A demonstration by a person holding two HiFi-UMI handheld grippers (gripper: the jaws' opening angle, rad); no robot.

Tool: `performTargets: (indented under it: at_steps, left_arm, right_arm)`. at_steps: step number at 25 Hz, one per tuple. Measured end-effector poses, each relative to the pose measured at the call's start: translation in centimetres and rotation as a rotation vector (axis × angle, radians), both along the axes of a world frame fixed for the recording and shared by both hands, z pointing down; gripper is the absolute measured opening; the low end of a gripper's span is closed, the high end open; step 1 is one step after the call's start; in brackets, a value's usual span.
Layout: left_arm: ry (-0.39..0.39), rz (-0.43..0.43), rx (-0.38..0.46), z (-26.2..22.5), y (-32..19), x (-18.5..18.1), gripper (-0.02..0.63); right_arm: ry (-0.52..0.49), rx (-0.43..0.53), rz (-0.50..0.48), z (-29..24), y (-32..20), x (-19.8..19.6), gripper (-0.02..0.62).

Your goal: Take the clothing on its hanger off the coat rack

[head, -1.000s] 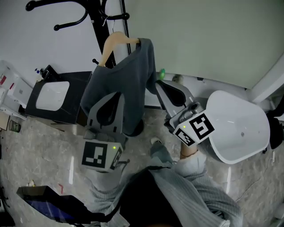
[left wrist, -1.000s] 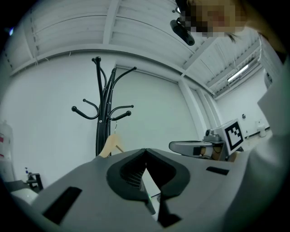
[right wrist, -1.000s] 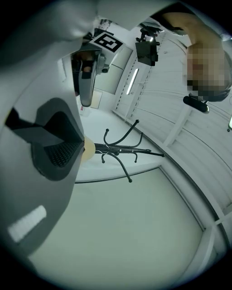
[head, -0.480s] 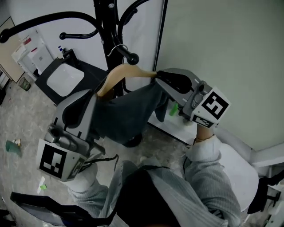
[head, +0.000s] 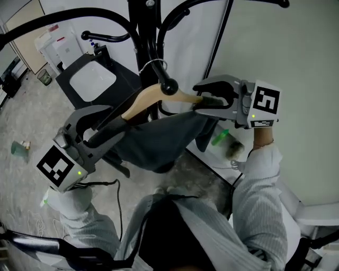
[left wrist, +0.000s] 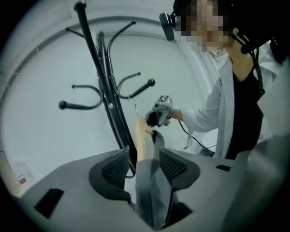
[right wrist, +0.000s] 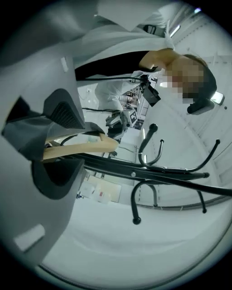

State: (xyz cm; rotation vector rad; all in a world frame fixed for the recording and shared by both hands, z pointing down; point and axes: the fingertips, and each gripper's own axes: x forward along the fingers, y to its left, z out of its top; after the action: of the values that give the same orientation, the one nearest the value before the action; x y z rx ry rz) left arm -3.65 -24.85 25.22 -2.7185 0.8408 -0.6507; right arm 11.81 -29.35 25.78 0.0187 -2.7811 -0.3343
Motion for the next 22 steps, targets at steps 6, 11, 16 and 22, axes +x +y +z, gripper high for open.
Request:
performTargets:
  at_steps: [6,11,16,22]
  left_arm:
    - [-0.019,0.027,-0.120,3.0,-1.1,0.2,0.199]
    - [0.022,0.077,-0.156,4.1,-2.0,0.4,0.196]
    - [0.062,0.113,-0.175,3.9,-1.9,0.3,0.095]
    - [0.089,0.139,-0.227,3.9,-1.9,0.5,0.081]
  right_arm:
    - [0.117,-0.100,-0.075,2.9,-1.3,0.5,0.181]
    - [0.128,-0.160,-0.115,4.9,-2.2,0.6,0.162]
    - [0.113,-0.160,-0.159,4.8,-2.2,0.4,0.063]
    - [0.117,-0.168,-0.185,4.5,-2.1,0.5,0.058]
